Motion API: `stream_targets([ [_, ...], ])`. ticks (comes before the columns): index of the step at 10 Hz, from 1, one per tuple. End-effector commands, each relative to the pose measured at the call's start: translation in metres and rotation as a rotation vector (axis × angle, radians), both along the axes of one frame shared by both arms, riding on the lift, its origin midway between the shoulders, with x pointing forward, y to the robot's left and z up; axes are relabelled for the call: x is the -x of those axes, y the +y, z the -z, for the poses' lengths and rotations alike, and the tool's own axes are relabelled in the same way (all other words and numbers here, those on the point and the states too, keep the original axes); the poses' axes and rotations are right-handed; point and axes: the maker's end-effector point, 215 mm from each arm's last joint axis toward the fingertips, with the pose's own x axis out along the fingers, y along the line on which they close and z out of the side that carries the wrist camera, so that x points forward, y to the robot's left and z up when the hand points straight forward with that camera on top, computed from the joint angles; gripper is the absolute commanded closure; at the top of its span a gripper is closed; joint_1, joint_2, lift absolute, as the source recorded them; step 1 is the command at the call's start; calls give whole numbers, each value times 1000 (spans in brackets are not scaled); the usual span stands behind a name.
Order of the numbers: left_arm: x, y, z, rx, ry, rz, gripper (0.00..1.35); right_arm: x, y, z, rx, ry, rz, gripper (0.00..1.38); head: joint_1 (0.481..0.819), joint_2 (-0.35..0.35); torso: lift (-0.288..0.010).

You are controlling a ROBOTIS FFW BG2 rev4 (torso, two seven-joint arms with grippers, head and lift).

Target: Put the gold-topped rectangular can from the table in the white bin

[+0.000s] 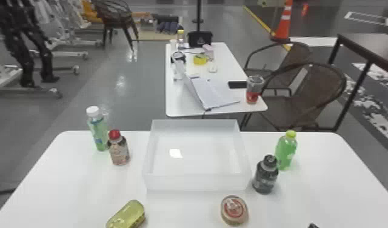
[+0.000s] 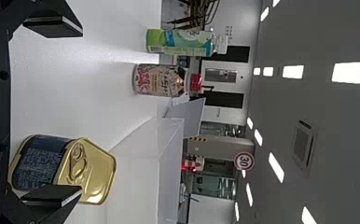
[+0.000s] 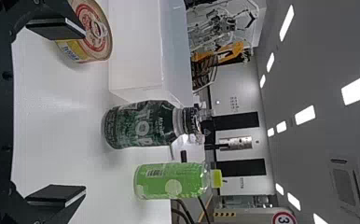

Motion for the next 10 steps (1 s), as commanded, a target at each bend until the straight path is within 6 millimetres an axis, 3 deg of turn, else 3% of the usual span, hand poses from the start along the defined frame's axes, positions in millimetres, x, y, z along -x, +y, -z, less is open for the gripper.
stream_targets([
  [1, 0, -3, 0, 6, 0, 2, 121, 0, 1, 0, -2, 1, -1, 125, 549, 0, -100],
  [10, -2, -19, -3, 29, 11, 109, 121, 2, 1, 3, 0, 7, 0, 125, 549, 0, -100],
])
